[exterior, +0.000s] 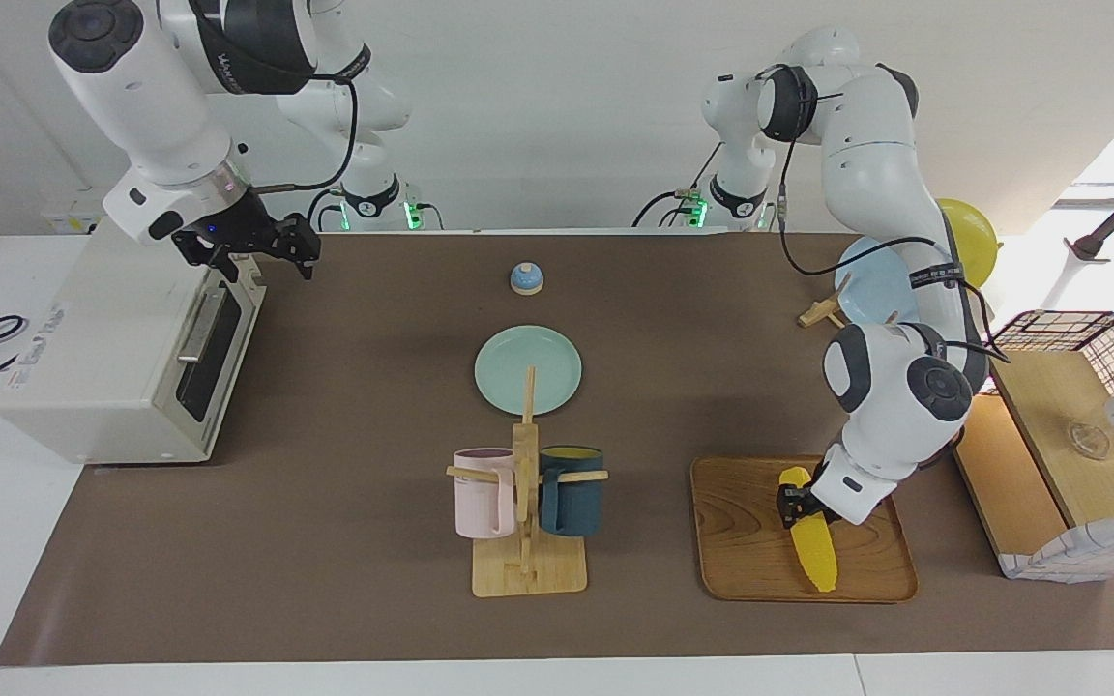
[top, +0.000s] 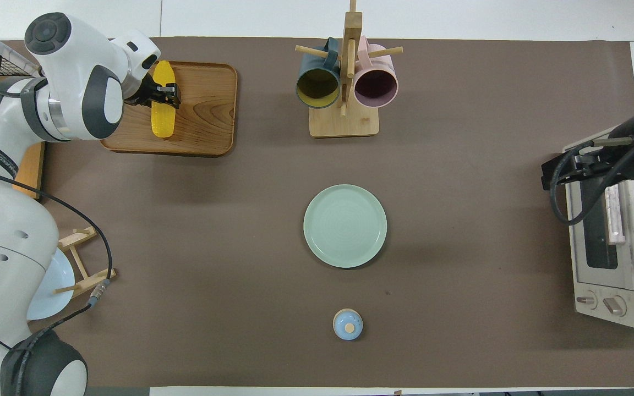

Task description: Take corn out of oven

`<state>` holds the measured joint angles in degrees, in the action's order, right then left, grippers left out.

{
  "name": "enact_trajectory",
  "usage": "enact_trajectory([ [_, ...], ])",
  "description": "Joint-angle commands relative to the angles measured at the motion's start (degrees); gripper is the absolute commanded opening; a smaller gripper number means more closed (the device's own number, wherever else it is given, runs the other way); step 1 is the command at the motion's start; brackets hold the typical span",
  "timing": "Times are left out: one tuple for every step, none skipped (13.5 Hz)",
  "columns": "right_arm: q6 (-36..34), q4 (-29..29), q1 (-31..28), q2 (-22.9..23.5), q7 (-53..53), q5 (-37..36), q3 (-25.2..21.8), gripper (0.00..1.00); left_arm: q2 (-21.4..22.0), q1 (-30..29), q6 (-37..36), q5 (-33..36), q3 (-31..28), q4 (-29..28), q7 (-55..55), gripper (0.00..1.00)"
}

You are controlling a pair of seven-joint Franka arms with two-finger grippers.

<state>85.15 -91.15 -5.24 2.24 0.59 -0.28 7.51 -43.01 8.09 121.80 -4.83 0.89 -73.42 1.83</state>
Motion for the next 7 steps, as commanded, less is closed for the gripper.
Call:
enact_trajectory([
  [-1.2, 0.7, 0.2, 0.2, 0.9, 0.2, -0.2, 1.0, -1.1, 0.5, -0.3, -0.6, -0.6, 1.7, -0.1, 0.99],
  [-1.0, 0.7, 0.3, 0.2, 0.9, 0.2, -0.2, 1.0, -0.9, 0.6, -0.5, -0.5, -0.6, 1.7, 0.0, 1.0],
  [-1.0, 0.7, 0.3, 0.2, 0.9, 0.3, 0.0, 1.0, -0.2, 0.6, -0.9, -0.5, -0.7, 1.7, 0.1, 1.0],
  [-0.9, 0.7, 0.3, 0.0, 0.9, 0.3, 0.1, 1.0, 1.2, 0.6, -1.2, -0.5, -0.8, 1.7, 0.4, 1.0],
  [-1.0, 0.7, 0.4, 0.0, 0.9, 0.3, 0.1, 1.0, 2.3, 0.5, -2.5, -0.4, -0.8, 1.4, 0.5, 1.0],
  [-1.0, 0.6, 0.4, 0.0, 0.9, 0.3, 0.2, 1.0, 4.0, 0.6, -4.4, -0.4, -1.5, 1.3, 0.9, 1.0],
  [-0.9, 0.6, 0.4, 0.0, 0.9, 0.3, 0.1, 1.0, 6.0, 0.7, -6.2, -0.4, -2.1, 0.8, 2.2, 1.0],
])
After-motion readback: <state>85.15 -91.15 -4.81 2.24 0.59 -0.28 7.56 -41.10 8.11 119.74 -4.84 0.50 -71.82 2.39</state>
